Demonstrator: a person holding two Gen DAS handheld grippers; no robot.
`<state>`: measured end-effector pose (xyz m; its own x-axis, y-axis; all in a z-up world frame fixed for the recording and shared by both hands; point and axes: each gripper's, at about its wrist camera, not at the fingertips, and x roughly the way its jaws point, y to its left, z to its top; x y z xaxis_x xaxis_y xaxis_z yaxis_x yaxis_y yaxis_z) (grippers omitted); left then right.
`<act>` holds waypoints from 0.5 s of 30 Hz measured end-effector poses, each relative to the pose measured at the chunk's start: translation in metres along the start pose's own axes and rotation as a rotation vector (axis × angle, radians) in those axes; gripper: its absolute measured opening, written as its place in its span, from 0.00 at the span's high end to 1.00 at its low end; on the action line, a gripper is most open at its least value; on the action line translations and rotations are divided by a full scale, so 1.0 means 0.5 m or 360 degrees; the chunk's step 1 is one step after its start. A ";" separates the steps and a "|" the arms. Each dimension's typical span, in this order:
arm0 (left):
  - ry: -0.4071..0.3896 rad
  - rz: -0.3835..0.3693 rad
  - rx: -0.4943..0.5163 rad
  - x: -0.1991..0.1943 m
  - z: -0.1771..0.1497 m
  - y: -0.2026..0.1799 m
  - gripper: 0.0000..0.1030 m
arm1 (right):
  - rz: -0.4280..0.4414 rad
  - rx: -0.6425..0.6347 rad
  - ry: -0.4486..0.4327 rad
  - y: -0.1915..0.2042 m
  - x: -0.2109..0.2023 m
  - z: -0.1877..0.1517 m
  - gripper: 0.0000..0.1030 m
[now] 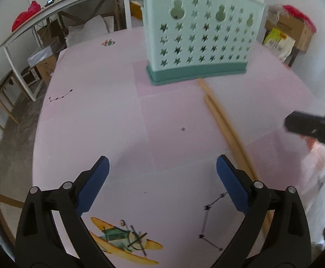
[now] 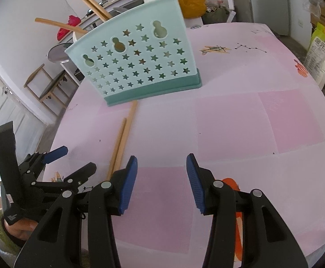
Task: Organize utensils
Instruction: 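Move both open grippers back down to the remaining chopsticks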
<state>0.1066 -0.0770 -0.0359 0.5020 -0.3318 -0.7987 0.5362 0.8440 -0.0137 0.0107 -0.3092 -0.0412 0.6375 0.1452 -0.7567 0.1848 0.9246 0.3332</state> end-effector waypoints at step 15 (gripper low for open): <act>0.0031 -0.0015 0.0085 0.021 0.000 -0.040 0.10 | -0.0006 0.0024 0.0005 -0.011 -0.004 -0.005 0.56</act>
<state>0.1012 -0.0972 -0.0440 0.4837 -0.3308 -0.8103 0.5766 0.8169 0.0107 0.0067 -0.3135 -0.0430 0.6343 0.1427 -0.7598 0.1986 0.9197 0.3386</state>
